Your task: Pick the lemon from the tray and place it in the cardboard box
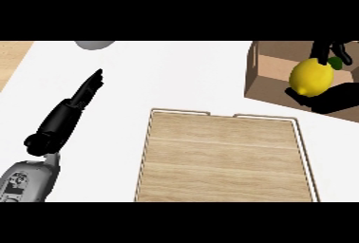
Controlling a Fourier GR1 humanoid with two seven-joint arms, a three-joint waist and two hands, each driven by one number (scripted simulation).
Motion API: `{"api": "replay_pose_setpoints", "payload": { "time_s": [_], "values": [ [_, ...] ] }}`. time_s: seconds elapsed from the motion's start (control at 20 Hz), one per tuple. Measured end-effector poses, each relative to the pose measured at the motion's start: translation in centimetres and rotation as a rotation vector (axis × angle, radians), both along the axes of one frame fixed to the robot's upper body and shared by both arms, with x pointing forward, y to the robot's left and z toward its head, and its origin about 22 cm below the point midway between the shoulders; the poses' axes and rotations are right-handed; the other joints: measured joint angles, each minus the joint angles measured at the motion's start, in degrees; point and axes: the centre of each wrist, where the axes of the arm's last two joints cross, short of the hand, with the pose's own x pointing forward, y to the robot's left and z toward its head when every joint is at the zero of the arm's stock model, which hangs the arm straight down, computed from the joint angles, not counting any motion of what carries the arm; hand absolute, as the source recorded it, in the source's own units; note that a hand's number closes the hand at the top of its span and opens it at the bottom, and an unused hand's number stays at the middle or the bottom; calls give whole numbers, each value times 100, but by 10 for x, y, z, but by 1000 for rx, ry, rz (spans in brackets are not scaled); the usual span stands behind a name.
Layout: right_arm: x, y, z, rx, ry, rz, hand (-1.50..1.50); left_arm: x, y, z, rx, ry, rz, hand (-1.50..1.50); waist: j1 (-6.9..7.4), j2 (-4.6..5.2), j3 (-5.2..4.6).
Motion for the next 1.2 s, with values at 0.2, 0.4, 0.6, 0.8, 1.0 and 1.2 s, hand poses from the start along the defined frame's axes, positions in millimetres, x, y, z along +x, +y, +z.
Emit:
{"api": "replay_pose_setpoints", "payload": {
  "time_s": [0.2,0.4,0.6,0.8,1.0,1.2],
  "values": [
    [32,-20,4,-40,4,-72,150,1,0,2,1,-6,-4,0,56,15,0],
    [56,-44,5,-150,68,-108,150,5,-3,2,-2,-6,-14,0,109,40,-1],
    [68,-68,-1,-269,216,-123,150,8,-4,5,5,-10,-23,0,158,64,1],
    [79,-92,-13,-344,322,-106,150,8,-9,3,-1,-11,-33,0,212,85,4],
    [87,-107,-20,-439,427,-109,-150,12,-12,6,-3,-13,-41,0,252,101,6],
    [91,-117,-28,-478,515,-28,-150,10,-12,4,-2,-16,-43,0,264,100,9]
  ]
}}
